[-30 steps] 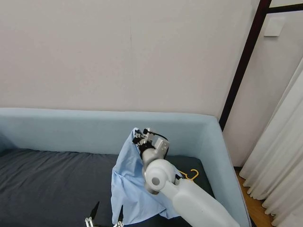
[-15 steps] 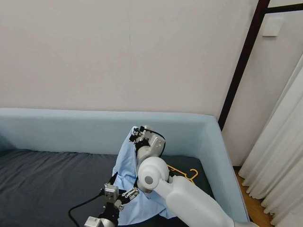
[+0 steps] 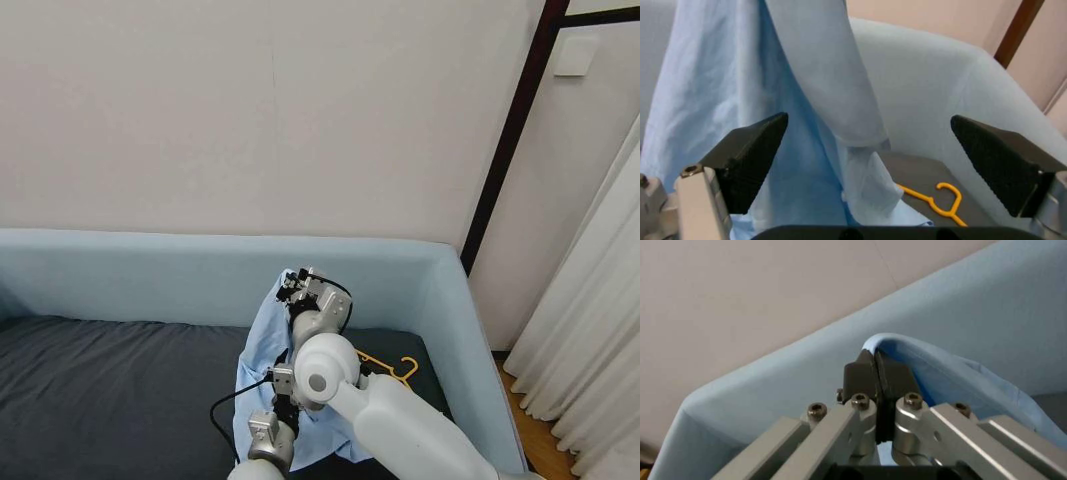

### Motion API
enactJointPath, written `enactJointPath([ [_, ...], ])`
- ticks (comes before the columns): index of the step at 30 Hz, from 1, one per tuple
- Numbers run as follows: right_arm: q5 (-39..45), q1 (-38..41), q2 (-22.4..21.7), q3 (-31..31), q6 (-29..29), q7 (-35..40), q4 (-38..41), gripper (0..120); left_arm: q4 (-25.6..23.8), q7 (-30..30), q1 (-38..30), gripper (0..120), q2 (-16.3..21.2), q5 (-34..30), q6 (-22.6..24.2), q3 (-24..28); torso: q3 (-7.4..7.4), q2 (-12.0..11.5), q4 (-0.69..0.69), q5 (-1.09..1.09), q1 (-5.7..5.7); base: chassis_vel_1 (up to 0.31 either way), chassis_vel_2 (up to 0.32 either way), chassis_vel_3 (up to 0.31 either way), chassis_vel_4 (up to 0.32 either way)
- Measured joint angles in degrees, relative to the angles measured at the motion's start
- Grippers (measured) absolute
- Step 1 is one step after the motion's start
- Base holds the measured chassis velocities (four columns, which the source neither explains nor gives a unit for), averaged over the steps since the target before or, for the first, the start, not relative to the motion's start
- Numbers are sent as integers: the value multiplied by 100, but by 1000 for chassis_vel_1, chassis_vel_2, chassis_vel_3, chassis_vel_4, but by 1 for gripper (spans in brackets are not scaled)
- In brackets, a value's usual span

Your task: Pick up the clothes from the sofa and hang them on the clothes hanger.

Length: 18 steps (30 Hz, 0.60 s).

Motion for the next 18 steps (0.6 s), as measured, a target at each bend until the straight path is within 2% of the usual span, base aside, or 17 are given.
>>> enactJointPath([
  [4, 4, -9, -33, -15, -23, -13, 35, 0, 277, -165, -123, 95, -230, 30, 9, 86, 0, 0, -1, 0, 0, 0, 0, 0, 0],
  [9, 1, -69, -115, -16, -37, -38, 44, 0, 409, -250, -180, 95, -239, 68, 7, 49, 0, 0, 1, 0, 0, 0, 0, 0, 0],
  [12, -9, -111, -157, -18, -38, -60, 71, 0, 478, -234, -232, 90, -270, 55, -67, 43, 0, 0, 0, 0, 0, 0, 0, 0, 0],
  [18, -23, -167, -202, -28, -39, -54, 140, 0, 649, -261, -316, 86, -446, -3, -84, 41, 0, 0, -1, -1, 0, 0, 0, 0, 0],
])
